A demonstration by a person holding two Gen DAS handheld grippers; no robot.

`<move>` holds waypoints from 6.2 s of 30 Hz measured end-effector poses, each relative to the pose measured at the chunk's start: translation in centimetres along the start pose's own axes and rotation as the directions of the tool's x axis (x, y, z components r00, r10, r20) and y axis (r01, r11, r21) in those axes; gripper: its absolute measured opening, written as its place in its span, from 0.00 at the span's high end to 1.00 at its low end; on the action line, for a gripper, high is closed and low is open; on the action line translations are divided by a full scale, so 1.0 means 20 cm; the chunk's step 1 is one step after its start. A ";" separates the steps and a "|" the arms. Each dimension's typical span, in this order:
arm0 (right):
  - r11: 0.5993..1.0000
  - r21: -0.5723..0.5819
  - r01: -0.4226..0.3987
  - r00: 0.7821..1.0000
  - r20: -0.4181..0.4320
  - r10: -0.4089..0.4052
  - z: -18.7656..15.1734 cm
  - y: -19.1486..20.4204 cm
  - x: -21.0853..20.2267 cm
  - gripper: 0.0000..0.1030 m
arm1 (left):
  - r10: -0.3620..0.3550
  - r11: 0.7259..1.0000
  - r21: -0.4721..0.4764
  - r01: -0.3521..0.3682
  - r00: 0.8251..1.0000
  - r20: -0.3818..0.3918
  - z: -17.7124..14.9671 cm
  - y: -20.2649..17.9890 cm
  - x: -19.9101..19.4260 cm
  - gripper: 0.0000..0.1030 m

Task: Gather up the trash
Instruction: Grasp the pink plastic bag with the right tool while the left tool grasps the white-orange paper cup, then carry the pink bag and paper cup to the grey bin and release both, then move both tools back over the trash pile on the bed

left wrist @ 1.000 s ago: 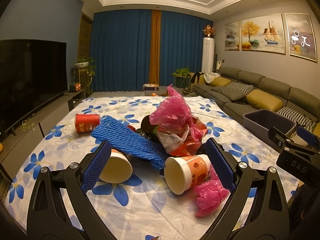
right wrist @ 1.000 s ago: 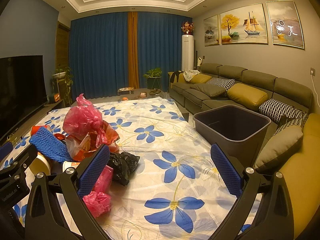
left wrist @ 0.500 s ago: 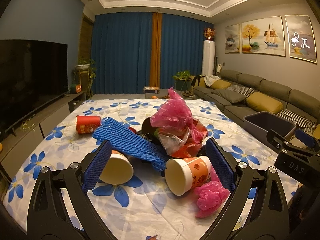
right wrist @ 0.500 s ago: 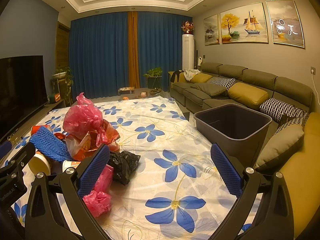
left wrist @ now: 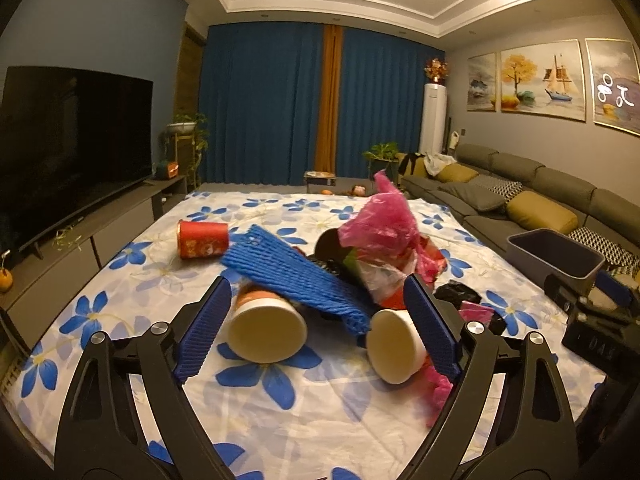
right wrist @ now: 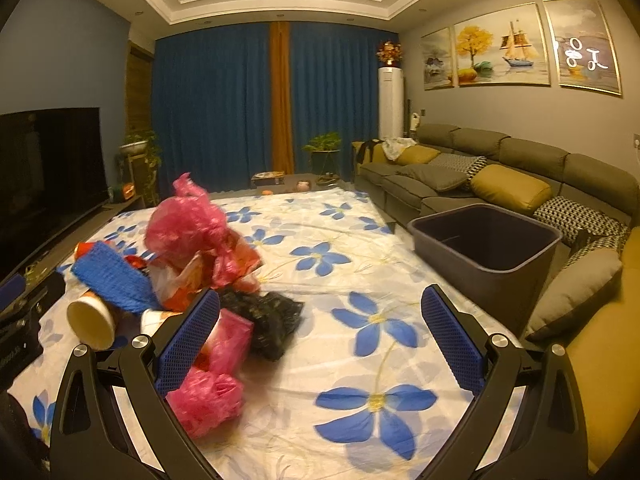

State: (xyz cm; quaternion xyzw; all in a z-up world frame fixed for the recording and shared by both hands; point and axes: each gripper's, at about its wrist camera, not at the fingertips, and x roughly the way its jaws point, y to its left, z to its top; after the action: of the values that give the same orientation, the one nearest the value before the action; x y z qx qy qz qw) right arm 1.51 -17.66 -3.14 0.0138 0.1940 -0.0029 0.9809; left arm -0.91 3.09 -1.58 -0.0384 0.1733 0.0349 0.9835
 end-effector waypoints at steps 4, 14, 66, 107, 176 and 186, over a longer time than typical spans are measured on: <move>0.997 -0.023 -0.070 0.997 -0.040 0.069 -0.07 0.09 0.04 0.12 | 0.008 1.000 -0.019 -0.008 1.000 0.004 -0.01 0.05 -0.01 0.17; 0.986 -0.056 -0.160 0.979 -0.140 0.150 -0.25 0.25 0.14 0.30 | 0.026 0.999 -0.031 -0.025 1.000 0.016 -0.04 0.11 -0.02 0.23; 0.996 0.029 -0.083 0.996 -0.018 0.084 -0.10 -0.12 0.06 0.66 | -0.423 0.901 0.039 0.432 0.894 -0.145 -0.05 -0.28 0.13 0.98; 0.968 0.086 0.237 0.969 0.043 -0.241 0.28 -1.07 0.59 0.65 | -0.624 0.750 0.152 0.644 0.765 -0.158 0.30 -1.62 0.74 0.98; 0.988 0.035 -0.147 0.989 -0.029 0.148 0.03 -0.15 0.22 0.13 | -0.073 0.997 -0.043 0.070 0.994 -0.076 0.06 -0.23 0.35 0.17; 0.986 -0.056 -0.159 0.981 -0.123 0.151 -0.05 0.15 0.35 0.14 | -0.036 0.994 -0.102 0.032 0.998 -0.042 0.06 0.04 0.27 0.17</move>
State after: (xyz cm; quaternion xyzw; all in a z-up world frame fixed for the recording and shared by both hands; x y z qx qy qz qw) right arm 7.74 -14.59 -6.65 -0.0032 0.2503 0.0806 0.9648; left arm 4.43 4.37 -2.34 -0.0918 0.1922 0.0260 0.9767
